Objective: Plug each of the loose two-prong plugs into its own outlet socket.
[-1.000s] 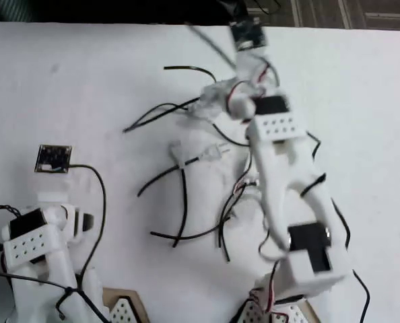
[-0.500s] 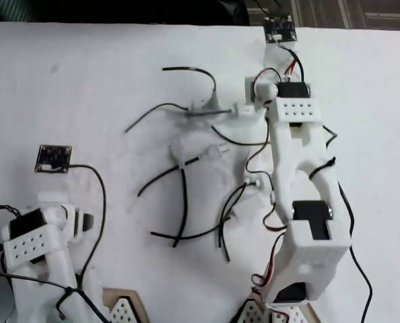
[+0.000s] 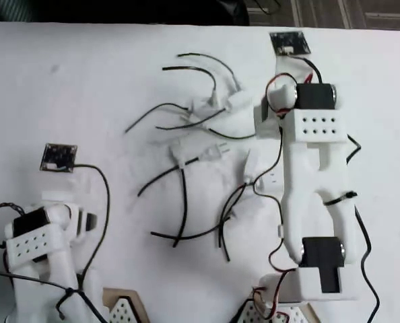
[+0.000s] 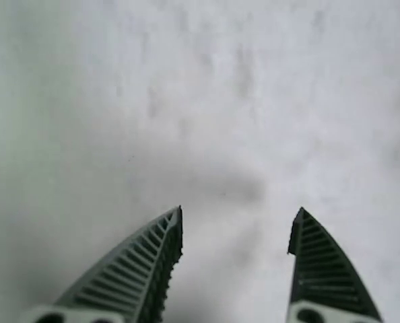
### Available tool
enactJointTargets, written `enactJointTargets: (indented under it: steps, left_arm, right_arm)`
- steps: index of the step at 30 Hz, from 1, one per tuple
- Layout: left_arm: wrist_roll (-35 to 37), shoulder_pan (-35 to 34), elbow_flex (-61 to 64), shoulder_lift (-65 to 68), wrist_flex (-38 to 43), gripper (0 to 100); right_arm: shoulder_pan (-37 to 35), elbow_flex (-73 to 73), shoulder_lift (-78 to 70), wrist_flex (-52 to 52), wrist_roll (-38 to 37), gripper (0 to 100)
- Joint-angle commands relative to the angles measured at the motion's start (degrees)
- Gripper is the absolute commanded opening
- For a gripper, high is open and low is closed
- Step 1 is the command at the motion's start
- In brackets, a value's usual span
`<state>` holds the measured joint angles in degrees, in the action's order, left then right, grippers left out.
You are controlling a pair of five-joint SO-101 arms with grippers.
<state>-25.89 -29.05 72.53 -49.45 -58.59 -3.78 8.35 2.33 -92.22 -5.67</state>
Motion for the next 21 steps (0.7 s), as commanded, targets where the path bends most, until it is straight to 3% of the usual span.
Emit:
enactJointTargets:
  steps: [1,4,7,12,21]
  left_arm:
    - [0.7,1.7,-1.2,-1.0,0.8,26]
    - [0.7,1.7,-1.1,-1.0,0.7,26]
    - [0.7,1.7,-1.1,-0.9,0.7,26]
    - [0.7,1.7,-0.3,-1.0,1.1,26]
    - [0.7,1.7,0.3,-1.0,2.1,26]
  right_arm:
    - [0.3,0.5,2.9,-3.4,0.4,26.1]
    - [-0.1,-6.9,2.9,1.2,0.5,26.2]
    - [-1.5,-16.5,2.9,12.4,1.3,26.2]
    - [-6.5,-28.4,2.9,28.5,10.6,26.3]
    - [-7.8,-32.5,0.5,36.9,16.9,26.2]
